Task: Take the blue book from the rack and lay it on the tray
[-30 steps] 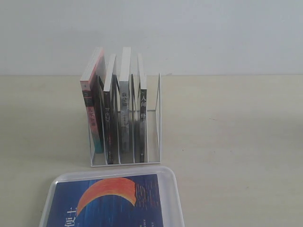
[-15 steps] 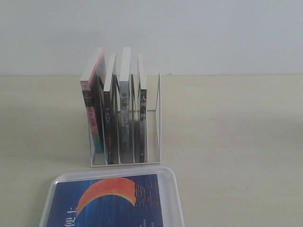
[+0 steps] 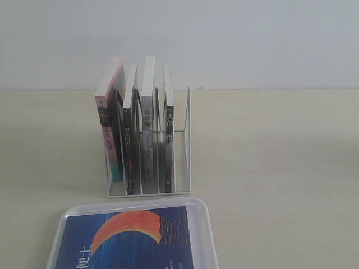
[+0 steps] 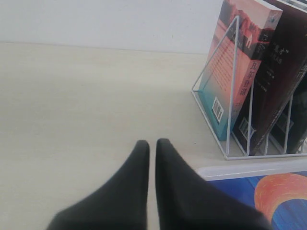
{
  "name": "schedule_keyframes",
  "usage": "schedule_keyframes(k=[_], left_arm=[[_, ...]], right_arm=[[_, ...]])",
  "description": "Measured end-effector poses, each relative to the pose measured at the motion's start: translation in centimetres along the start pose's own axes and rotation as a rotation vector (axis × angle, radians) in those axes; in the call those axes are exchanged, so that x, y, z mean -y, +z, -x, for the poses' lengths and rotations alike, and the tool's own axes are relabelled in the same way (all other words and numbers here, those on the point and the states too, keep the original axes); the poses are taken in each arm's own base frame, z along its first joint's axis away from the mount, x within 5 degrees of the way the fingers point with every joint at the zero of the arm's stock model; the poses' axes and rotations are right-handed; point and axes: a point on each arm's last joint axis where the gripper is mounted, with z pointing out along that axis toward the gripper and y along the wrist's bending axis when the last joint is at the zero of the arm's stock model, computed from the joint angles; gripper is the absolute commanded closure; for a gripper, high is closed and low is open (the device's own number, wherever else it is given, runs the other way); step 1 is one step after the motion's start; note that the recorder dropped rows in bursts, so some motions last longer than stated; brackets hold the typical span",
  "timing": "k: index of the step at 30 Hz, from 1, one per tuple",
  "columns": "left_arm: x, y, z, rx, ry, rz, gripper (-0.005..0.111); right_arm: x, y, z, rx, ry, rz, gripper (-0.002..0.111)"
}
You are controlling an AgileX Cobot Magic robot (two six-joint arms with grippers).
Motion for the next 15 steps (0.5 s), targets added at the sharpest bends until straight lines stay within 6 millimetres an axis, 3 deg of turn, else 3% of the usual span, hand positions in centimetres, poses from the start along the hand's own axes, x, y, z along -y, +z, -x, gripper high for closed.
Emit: schedule_keyframes(k=[15], left_arm=[[0.0, 0.0, 0.0, 0.0, 0.0, 0.0, 0.103]], right_arm=[[-0.04, 0.0, -0.01, -0.001, 0.013, 0.005, 0.107]])
